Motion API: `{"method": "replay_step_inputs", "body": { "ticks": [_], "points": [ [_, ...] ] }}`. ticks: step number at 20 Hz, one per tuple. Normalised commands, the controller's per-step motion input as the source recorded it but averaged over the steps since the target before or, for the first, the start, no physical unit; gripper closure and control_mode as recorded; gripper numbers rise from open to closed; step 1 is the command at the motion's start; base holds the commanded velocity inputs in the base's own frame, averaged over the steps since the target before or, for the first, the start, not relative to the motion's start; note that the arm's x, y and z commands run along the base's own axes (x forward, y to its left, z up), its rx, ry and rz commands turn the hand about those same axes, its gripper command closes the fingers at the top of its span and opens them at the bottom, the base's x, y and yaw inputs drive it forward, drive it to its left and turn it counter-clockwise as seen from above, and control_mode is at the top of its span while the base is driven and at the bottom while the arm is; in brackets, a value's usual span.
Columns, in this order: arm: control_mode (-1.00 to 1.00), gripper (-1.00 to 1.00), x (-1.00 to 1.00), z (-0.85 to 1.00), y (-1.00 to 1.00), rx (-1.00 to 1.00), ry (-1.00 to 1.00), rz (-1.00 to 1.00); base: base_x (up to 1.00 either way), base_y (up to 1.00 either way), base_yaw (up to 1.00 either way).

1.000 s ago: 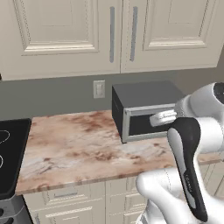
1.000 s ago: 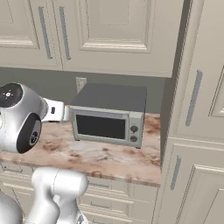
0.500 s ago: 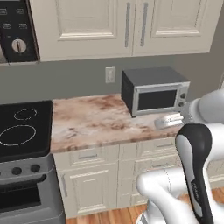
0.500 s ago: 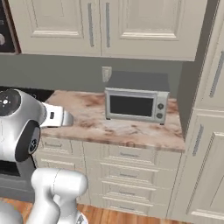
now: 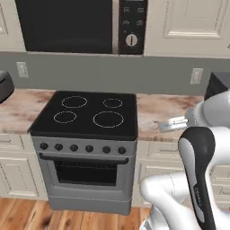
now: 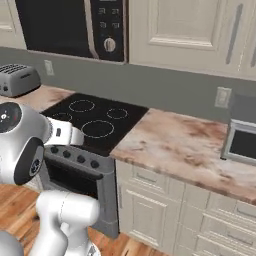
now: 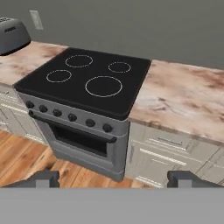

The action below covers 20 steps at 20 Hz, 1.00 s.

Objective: Navigate to the dishwasher.

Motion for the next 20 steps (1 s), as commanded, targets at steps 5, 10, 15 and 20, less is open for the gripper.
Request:
{"method": "replay_step_inputs", "body": {
  "ticks": [5, 10, 15, 20],
  "points": [
    [1.0, -1.0, 0.0, 0.0, 0.0, 0.0, 0.0, 0.0, 0.0, 0.76, 0.82],
    [1.0, -1.0, 0.0, 0.0, 0.0, 0.0, 0.0, 0.0, 0.0, 0.15, 0.97],
    [1.0, -1.0, 0.0, 0.0, 0.0, 0.0, 0.0, 0.0, 0.0, 0.0, 1.0],
    [1.0, -1.0, 0.0, 0.0, 0.0, 0.0, 0.0, 0.0, 0.05, 0.0, 1.0]
  ]
}}
